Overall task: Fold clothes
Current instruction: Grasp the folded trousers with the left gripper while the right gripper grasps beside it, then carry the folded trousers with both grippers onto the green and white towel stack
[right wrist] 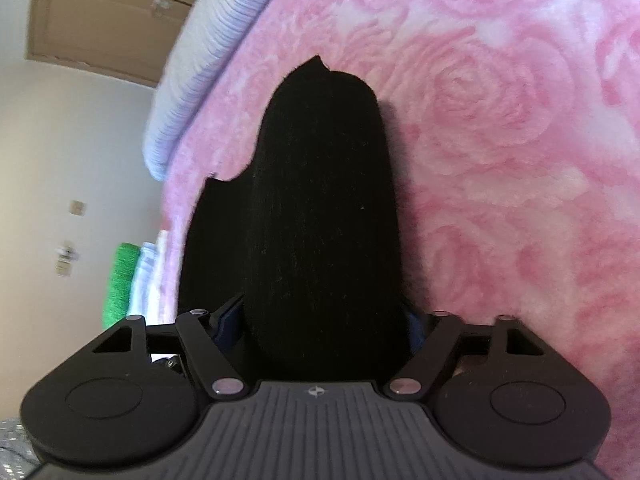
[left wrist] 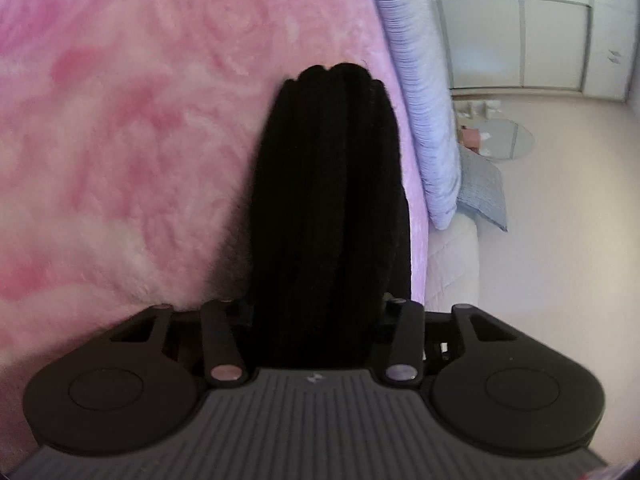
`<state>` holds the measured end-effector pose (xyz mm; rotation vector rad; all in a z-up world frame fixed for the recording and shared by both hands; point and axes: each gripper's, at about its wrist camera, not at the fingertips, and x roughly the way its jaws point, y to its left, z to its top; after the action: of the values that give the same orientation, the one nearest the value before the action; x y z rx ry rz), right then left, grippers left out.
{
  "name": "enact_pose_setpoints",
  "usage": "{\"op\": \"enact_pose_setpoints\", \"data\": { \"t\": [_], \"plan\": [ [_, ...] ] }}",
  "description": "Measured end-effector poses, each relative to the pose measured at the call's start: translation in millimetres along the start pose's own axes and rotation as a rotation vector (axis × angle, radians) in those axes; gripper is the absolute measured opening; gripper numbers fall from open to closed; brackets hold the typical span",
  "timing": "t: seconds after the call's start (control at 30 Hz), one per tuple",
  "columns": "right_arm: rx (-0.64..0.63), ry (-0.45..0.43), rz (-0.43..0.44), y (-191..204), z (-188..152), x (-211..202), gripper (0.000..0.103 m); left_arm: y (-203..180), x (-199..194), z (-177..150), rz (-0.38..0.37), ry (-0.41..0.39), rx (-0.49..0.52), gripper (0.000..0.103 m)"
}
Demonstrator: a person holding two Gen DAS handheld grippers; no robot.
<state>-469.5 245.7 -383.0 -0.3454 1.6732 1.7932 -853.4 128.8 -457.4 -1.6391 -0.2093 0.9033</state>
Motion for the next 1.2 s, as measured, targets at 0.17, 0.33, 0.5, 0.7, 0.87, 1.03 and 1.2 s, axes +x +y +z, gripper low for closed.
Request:
{"op": "enact_pose_setpoints", "data": {
  "t": [0.17, 0.33, 0.5, 0.7, 0.87, 1.03, 1.2],
  "plan": [
    [0.018, 0.03, -0.053, 21, 4, -7, 0.05, -28, -14, 3, 0.027, -0.026, -0.028, 0.031],
    [0.023, 0.062, -0.063, 66, 10, -22, 0.048, -76, -54, 10, 0.052, -0.055, -0.054, 0.03],
    [-0.004, 0.122, -0.029, 132, 14, -41, 0.048, -127, -119, 9, 0.062, -0.141, -0.072, 0.03],
    [-0.088, 0.188, 0.063, 228, 14, -32, 0.048, -156, -225, 22, 0.049, -0.304, -0.068, 0.03],
    [-0.156, 0.209, 0.134, 319, -7, 21, 0.048, -146, -326, 81, 0.05, -0.376, -0.031, 0.03],
    [-0.18, 0.18, 0.179, 415, -44, 105, 0.048, -118, -434, 173, 0.047, -0.376, 0.044, 0.03],
    [-0.177, 0.119, 0.203, 498, -81, 205, 0.048, -83, -521, 274, 0.066, -0.36, 0.108, 0.03]
  ]
}}
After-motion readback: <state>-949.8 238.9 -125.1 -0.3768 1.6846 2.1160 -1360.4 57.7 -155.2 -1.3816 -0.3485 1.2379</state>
